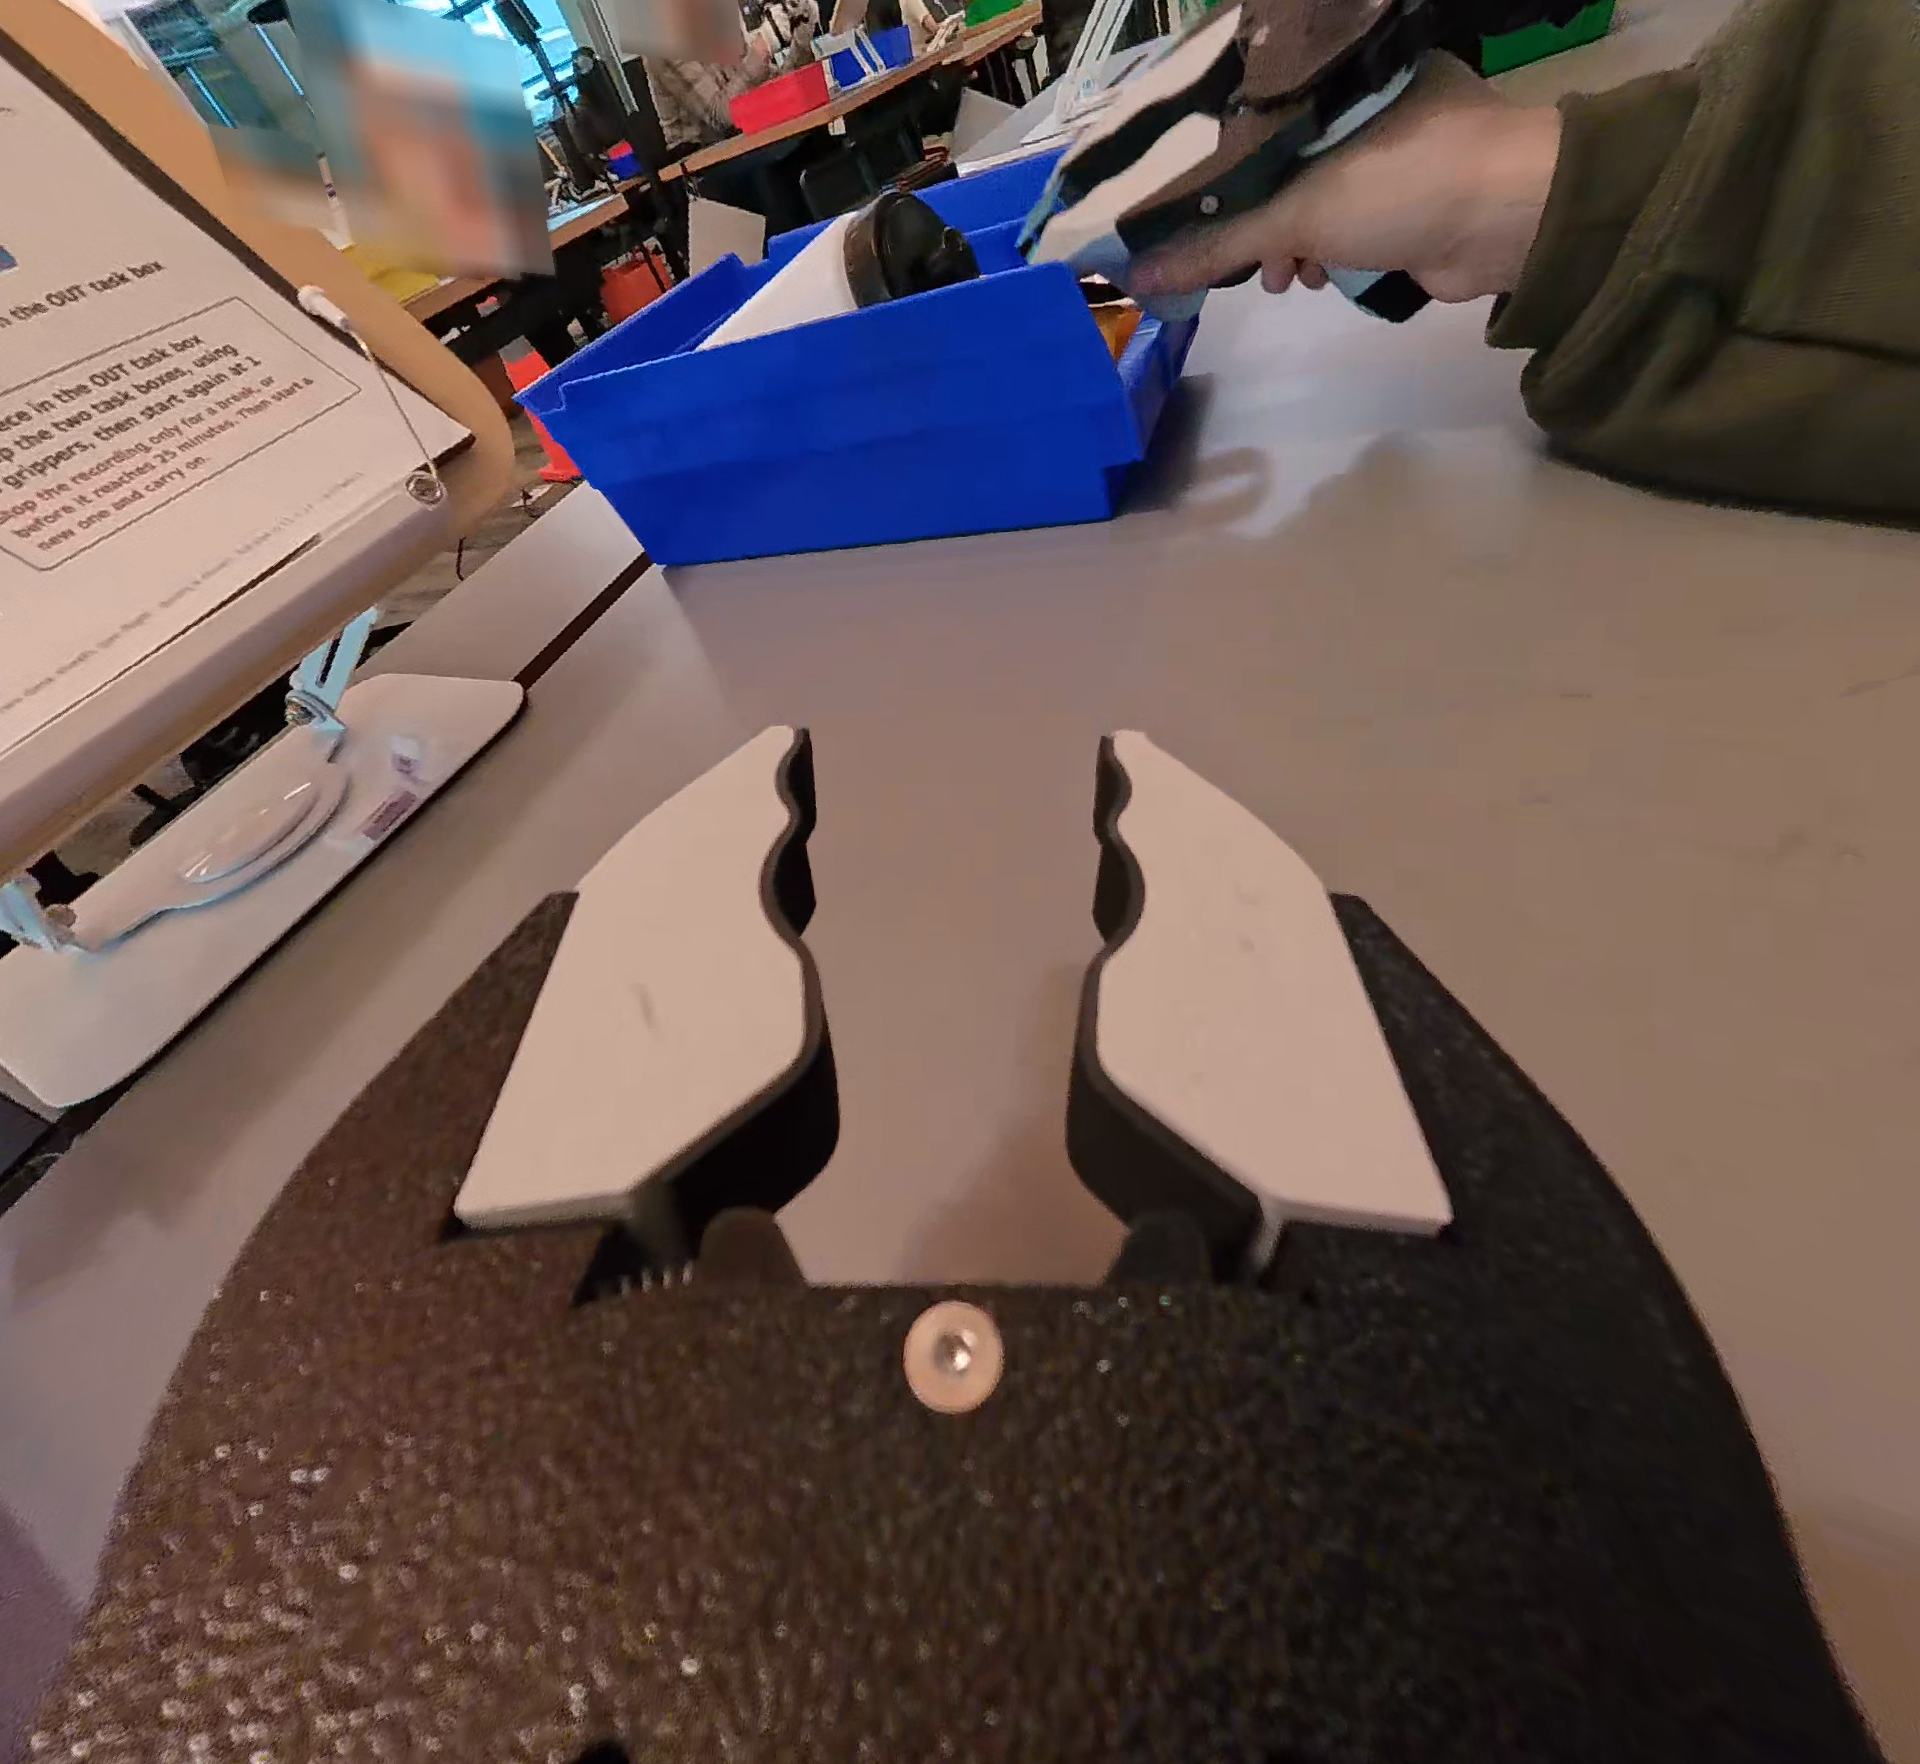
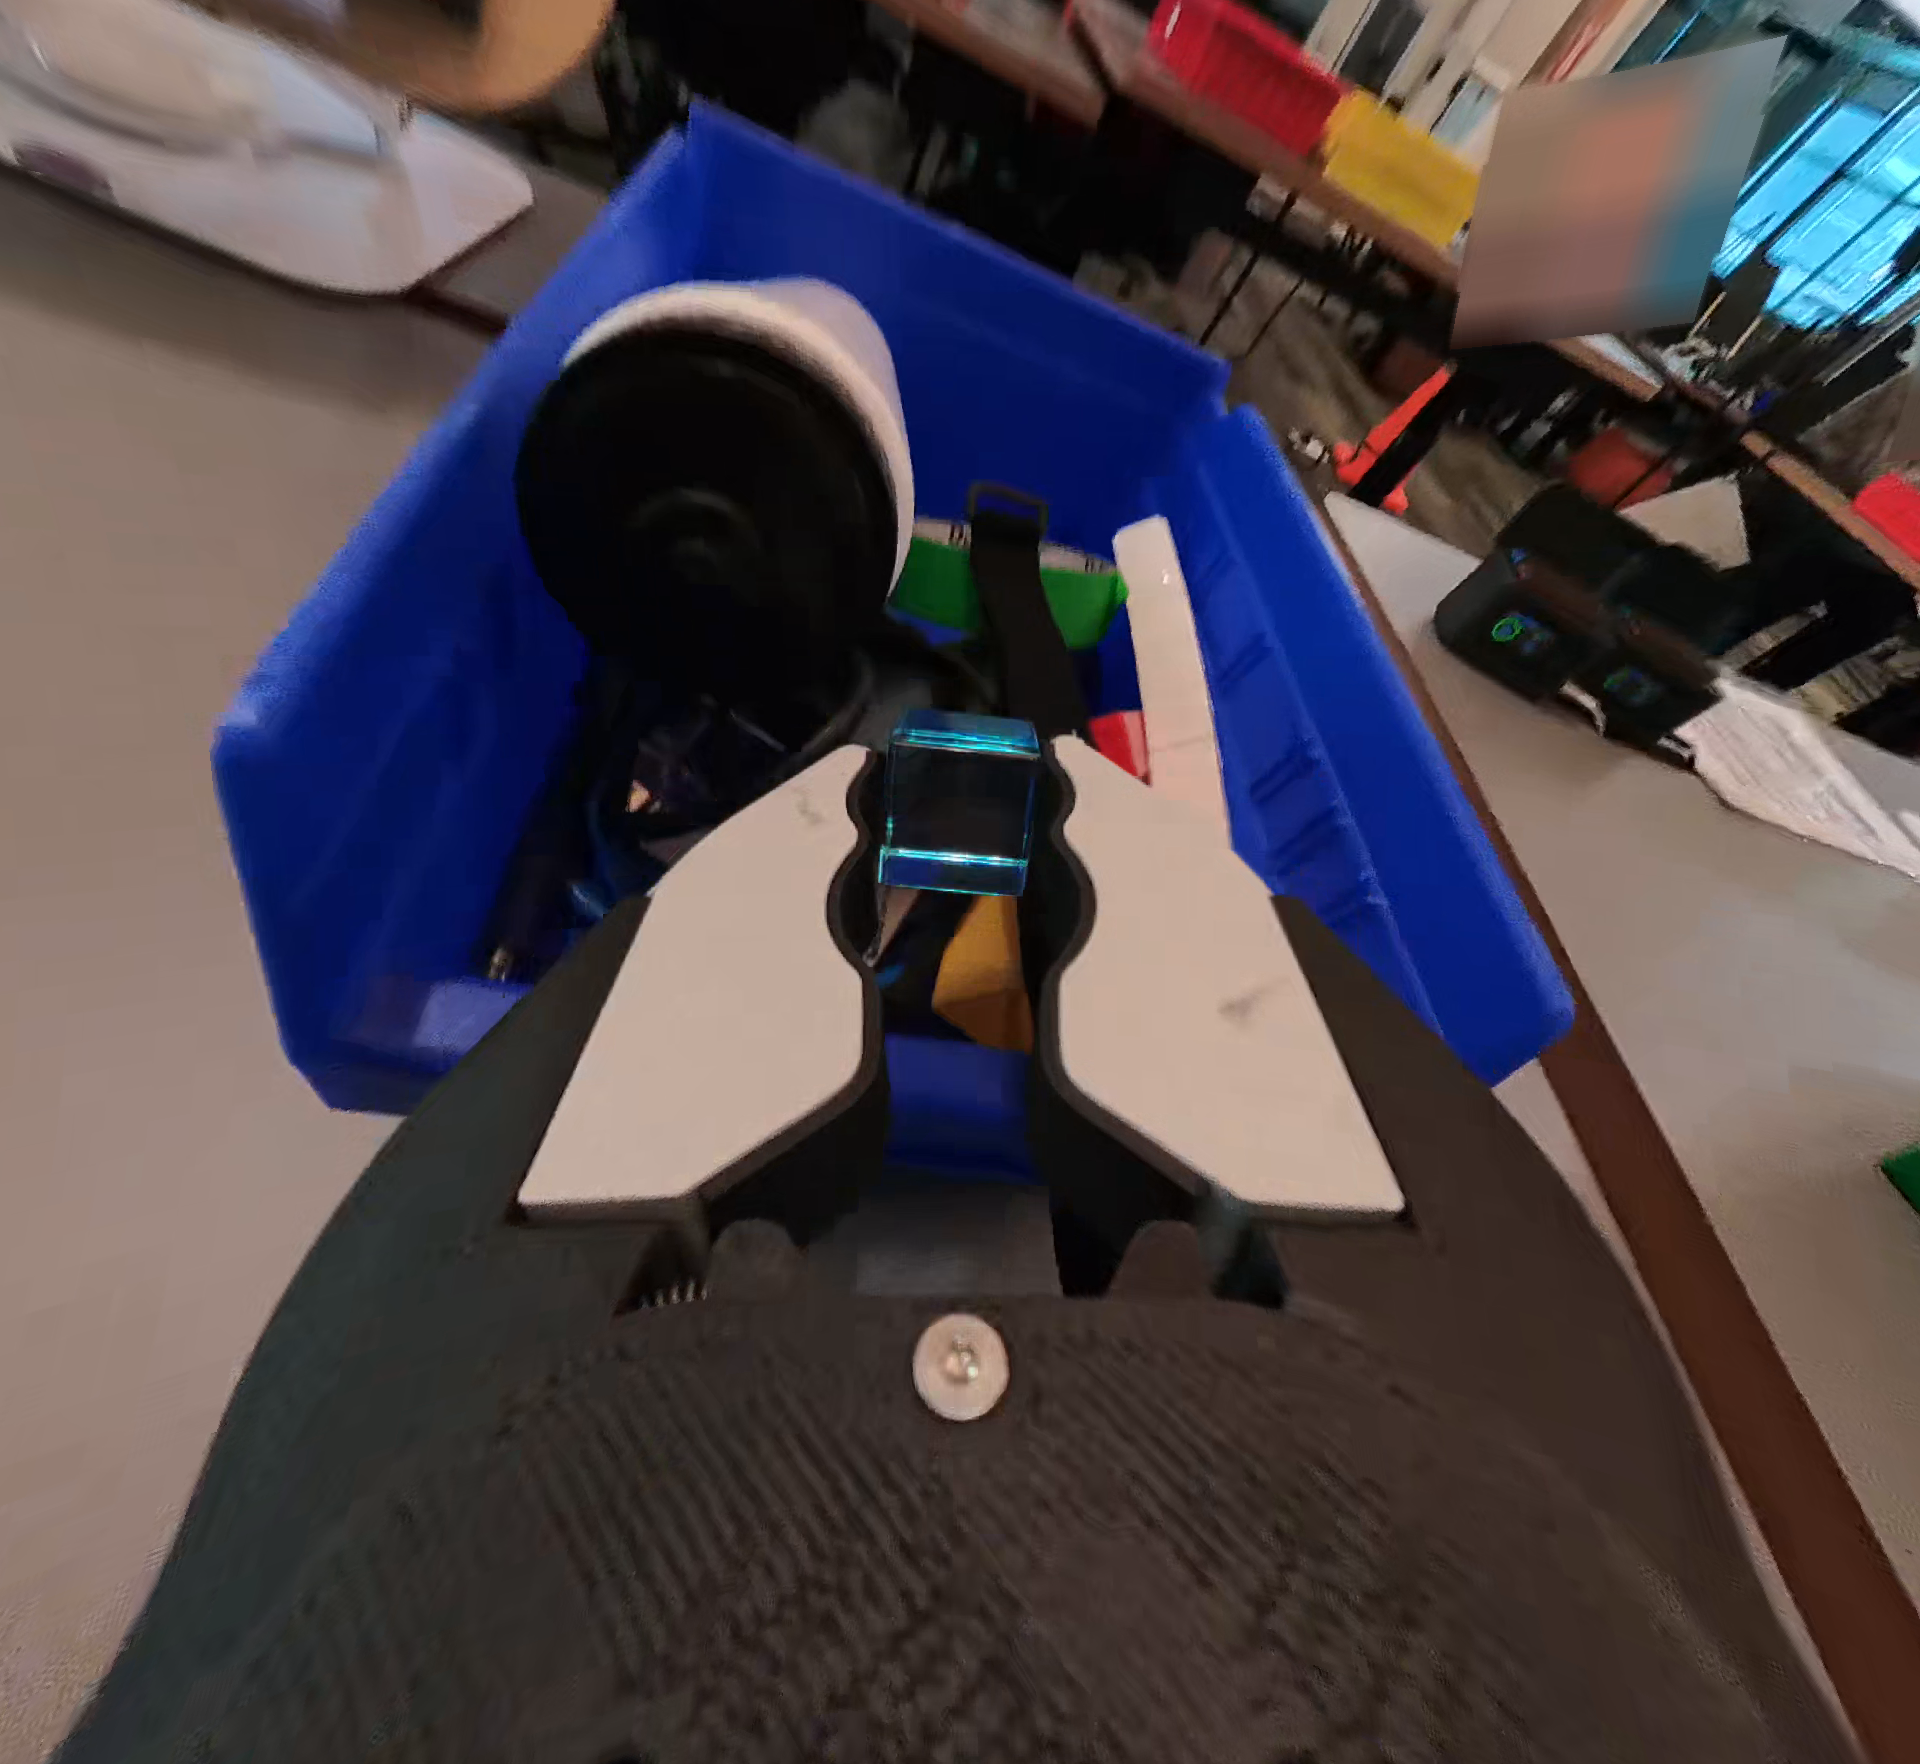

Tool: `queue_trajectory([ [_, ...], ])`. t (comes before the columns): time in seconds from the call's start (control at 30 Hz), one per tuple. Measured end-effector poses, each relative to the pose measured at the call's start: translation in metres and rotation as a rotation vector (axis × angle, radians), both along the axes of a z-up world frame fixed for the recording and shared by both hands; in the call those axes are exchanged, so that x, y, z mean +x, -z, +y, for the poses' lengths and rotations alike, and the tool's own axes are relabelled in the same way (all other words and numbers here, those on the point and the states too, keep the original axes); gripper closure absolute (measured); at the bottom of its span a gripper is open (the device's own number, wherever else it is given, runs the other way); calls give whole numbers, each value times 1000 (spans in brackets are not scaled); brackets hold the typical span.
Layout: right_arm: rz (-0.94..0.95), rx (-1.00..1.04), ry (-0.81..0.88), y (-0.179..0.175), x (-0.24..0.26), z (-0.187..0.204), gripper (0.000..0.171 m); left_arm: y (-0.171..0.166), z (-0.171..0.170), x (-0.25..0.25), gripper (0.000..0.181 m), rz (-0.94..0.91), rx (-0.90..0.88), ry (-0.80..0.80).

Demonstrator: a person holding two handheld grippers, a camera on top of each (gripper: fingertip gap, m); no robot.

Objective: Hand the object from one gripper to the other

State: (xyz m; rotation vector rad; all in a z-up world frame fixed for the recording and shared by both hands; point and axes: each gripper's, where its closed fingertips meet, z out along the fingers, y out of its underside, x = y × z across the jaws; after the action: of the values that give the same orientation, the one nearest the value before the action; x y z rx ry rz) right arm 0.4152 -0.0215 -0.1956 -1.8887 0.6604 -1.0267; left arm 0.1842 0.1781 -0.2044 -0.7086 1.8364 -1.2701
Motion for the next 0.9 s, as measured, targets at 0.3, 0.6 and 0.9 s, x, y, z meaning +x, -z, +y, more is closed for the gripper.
queue_trajectory([
  [0.3, -28, 36, -5, -2, -1, 1, 117, 0, 1, 0, 131, 39, -46, -4],
  [0.6, -559, 271, -214, -88, -70, 40, 104, -31, 13, 0, 131, -19, -162, -57],
  [0.9, -273, 380, -890, -46, -166, 134, 128, -95, 202, -30, 143, 58, -132, -648],
])
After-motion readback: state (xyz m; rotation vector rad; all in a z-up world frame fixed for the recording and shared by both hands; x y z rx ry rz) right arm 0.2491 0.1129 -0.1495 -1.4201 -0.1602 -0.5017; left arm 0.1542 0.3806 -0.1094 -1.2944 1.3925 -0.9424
